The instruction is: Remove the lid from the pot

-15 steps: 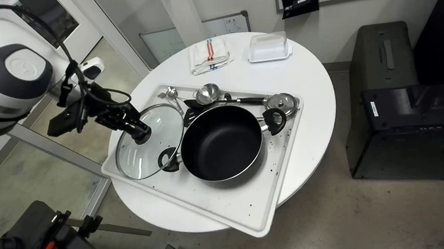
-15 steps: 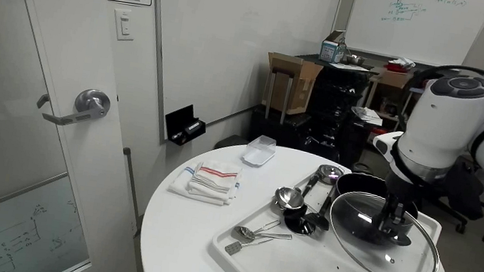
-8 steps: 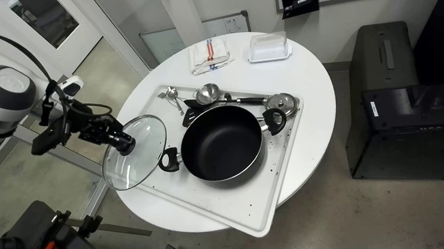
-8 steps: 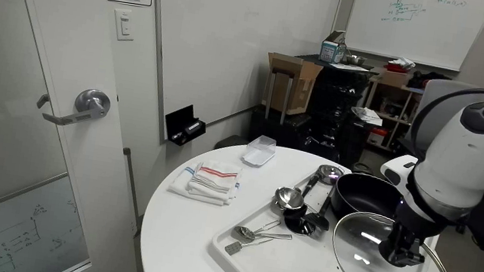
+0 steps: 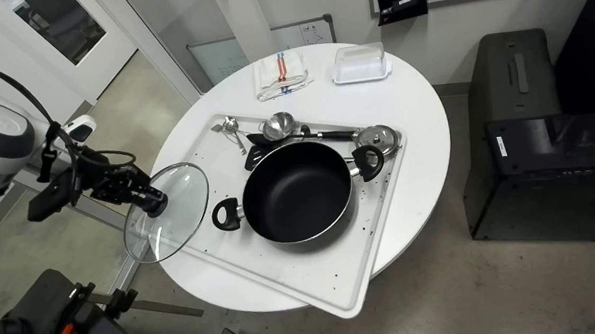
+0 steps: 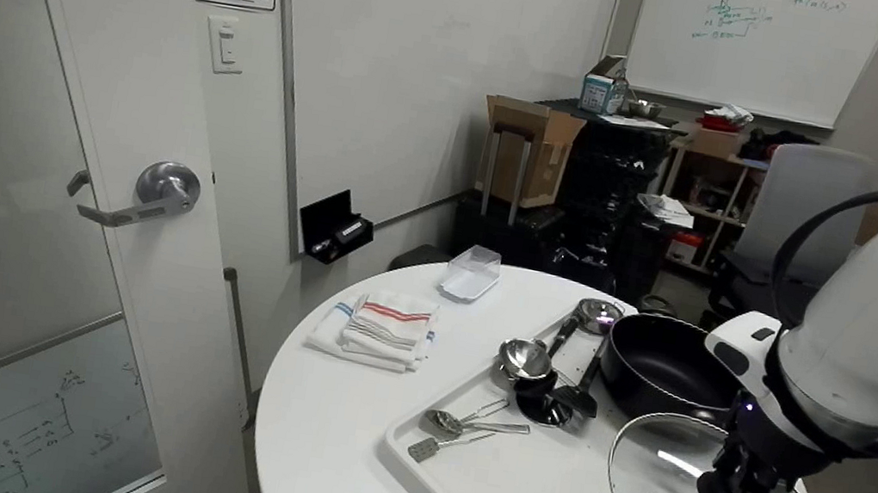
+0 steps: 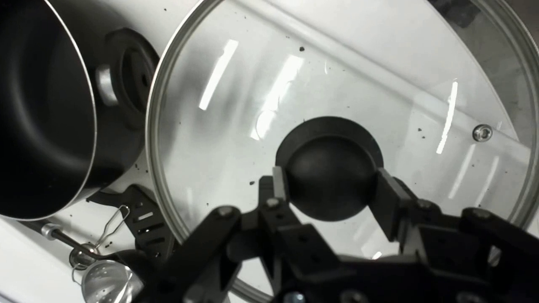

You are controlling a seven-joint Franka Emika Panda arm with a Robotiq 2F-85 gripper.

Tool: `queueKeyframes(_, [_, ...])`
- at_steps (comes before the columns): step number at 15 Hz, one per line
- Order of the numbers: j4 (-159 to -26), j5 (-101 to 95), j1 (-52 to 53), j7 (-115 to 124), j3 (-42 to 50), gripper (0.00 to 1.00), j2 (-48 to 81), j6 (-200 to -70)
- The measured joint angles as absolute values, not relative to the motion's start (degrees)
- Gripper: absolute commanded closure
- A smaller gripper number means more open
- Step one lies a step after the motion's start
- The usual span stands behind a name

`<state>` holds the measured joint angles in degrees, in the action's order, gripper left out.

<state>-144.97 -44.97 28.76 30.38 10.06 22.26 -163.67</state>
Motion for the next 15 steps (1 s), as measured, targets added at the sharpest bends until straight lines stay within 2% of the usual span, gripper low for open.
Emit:
queueKeyframes(14, [-146.6, -45.0, 28.9, 30.5, 10.3, 0.75, 22.3, -166.5])
queueKeyframes(15, [-146.6, -45.0, 29.0, 30.6, 10.5, 0.50, 22.3, -166.5])
